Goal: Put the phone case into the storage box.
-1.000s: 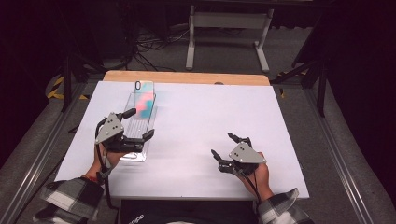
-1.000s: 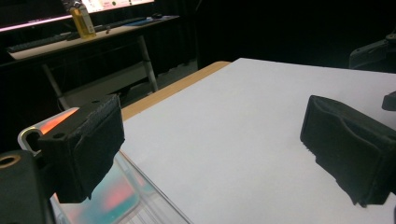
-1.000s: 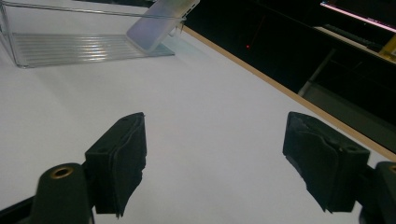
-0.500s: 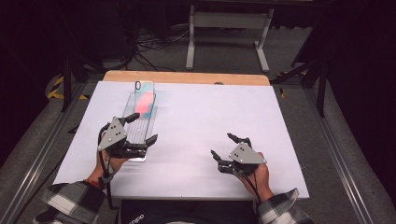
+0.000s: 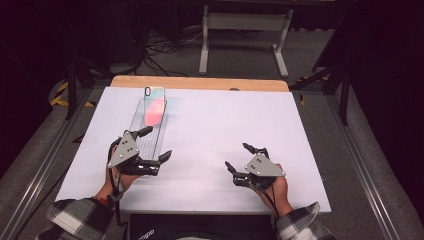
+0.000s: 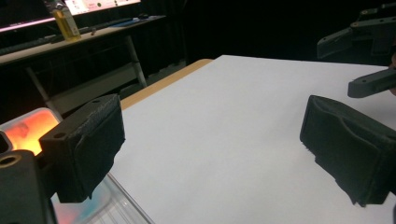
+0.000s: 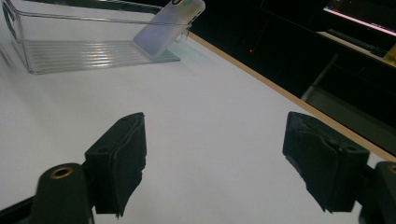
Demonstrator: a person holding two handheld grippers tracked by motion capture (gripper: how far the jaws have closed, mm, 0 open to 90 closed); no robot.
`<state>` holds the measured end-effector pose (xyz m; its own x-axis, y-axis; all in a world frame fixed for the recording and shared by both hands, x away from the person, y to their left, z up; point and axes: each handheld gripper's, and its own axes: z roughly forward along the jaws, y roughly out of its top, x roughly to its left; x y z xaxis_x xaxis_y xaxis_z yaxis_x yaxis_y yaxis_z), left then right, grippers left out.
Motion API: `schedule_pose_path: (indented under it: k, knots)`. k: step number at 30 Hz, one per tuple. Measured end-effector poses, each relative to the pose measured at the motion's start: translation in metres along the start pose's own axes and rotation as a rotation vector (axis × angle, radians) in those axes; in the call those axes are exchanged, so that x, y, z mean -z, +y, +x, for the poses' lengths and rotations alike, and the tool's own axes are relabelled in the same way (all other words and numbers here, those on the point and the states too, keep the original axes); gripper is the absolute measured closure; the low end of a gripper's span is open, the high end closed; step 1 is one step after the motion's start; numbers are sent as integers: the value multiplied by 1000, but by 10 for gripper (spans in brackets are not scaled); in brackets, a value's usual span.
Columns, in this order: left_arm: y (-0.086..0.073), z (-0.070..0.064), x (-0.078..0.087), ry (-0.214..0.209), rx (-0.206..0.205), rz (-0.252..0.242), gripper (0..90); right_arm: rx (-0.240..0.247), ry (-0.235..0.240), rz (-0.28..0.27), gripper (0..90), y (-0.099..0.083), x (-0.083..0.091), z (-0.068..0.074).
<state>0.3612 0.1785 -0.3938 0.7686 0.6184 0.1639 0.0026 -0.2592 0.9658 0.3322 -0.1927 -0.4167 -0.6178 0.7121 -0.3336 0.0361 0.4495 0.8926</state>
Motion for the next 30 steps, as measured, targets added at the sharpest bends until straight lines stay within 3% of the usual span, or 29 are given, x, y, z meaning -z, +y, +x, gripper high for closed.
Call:
schedule_pose_path:
  k: [14,24,27,30]
  knots:
    - [-13,-17,1,-24,-22,34,71,3,32,-2,140,0,0,0]
    - [-25,-18,7,-45,-23,67,64,-4,37,-10,81,-1,1,1]
    - [-29,-17,9,-48,-27,84,64,-30,44,-19,75,-2,3,-1]
    - [-32,-19,9,-65,-10,86,63,-35,48,-25,66,-2,4,-1]
